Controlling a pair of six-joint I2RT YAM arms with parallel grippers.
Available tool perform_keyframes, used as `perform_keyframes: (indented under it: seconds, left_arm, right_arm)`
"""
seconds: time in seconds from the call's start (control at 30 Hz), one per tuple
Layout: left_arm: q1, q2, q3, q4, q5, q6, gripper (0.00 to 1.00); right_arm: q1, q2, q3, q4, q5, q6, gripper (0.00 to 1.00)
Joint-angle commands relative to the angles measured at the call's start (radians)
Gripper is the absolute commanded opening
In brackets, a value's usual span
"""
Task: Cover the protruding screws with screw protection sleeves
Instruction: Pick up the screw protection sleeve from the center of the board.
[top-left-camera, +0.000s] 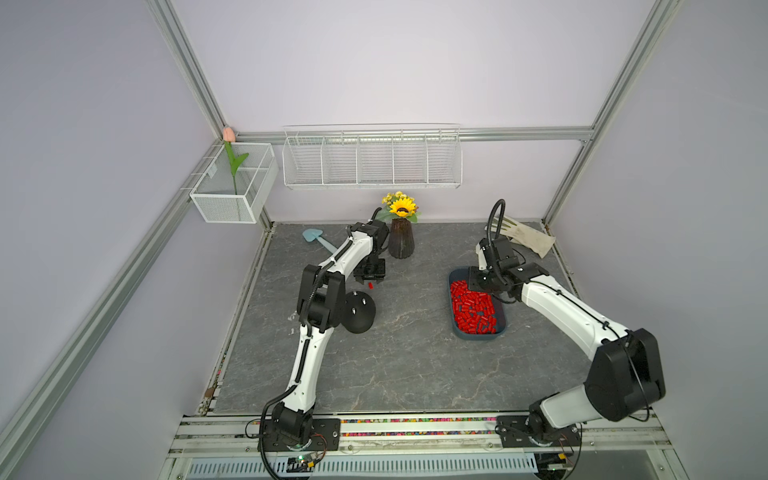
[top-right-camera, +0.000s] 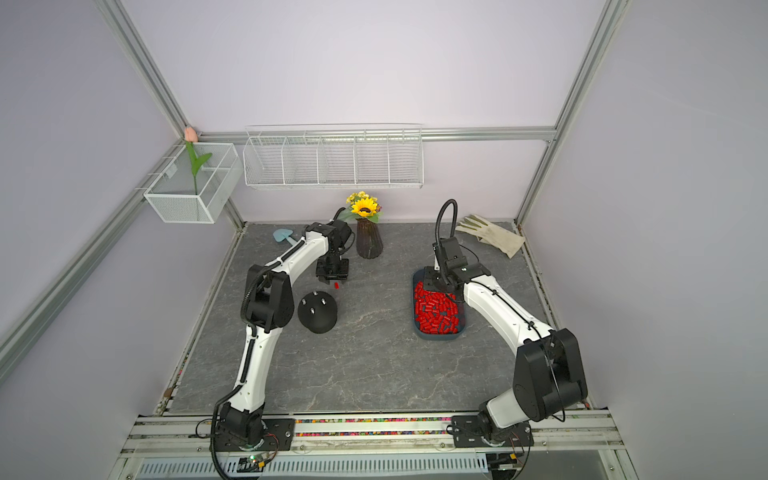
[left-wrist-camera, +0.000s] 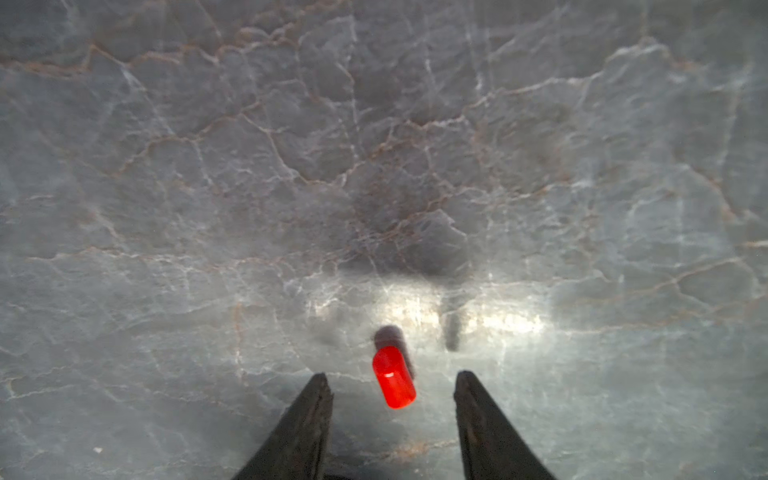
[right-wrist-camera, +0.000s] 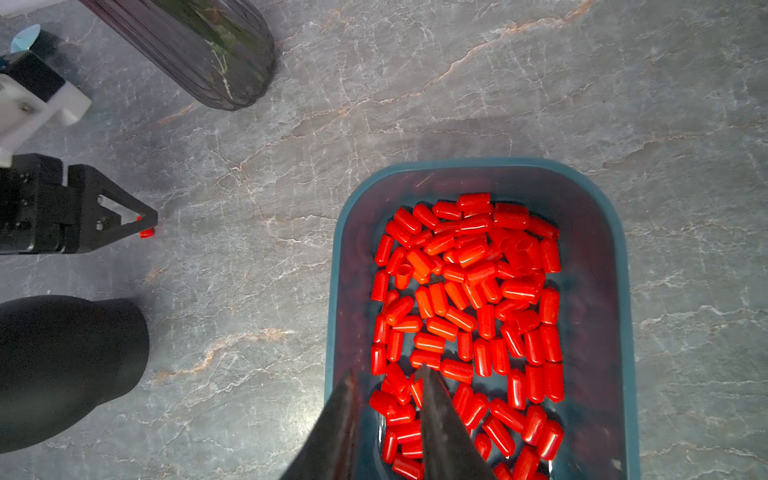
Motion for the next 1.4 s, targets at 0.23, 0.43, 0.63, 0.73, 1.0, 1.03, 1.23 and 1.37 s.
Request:
perform_keyframes:
  seconds: [0.23, 0.43, 0.63, 0.73, 1.0, 1.03, 1.23, 1.37]
  left_arm:
    - [0.023, -0.002, -0.063, 0.057, 0.003, -0.036, 0.41]
    - [0.025, -0.003, -0.073, 0.067, 0.013, -0.035, 0.33]
    - [0.027, -0.01, -0.084, 0.072, 0.016, -0.032, 0.24]
    - [0.026, -0.019, -0.097, 0.072, 0.016, -0.032, 0.25]
    - [0.026, -0.061, -0.159, 0.089, 0.018, -0.037, 0.26]
    - [0.027, -0.061, -0.162, 0.092, 0.021, -0.038, 0.26]
    - [0.027, -0.062, -0.176, 0.11, 0.022, -0.042, 0.23]
    - [0.028, -0.051, -0.165, 0.117, 0.025, -0.043, 0.16]
  right_arm:
    - [-0.008, -0.025, -0.019, 0.02, -0.013, -0.011, 0.29]
    - [-0.008, -0.015, -0.011, 0.02, -0.014, -0.01, 0.29]
    - [-0.008, -0.017, -0.011, 0.017, -0.008, -0.009, 0.29]
    - [-0.008, -0.019, -0.011, 0.015, -0.007, -0.009, 0.29]
    - [-0.008, -0.024, -0.018, 0.015, -0.012, -0.007, 0.29]
    - [-0.008, -0.024, -0.02, 0.017, -0.013, -0.007, 0.29]
    - [-0.008, -0.026, -0.022, 0.017, -0.016, -0.005, 0.29]
    - [-0.008, -0.029, -0.022, 0.018, -0.018, -0.006, 0.29]
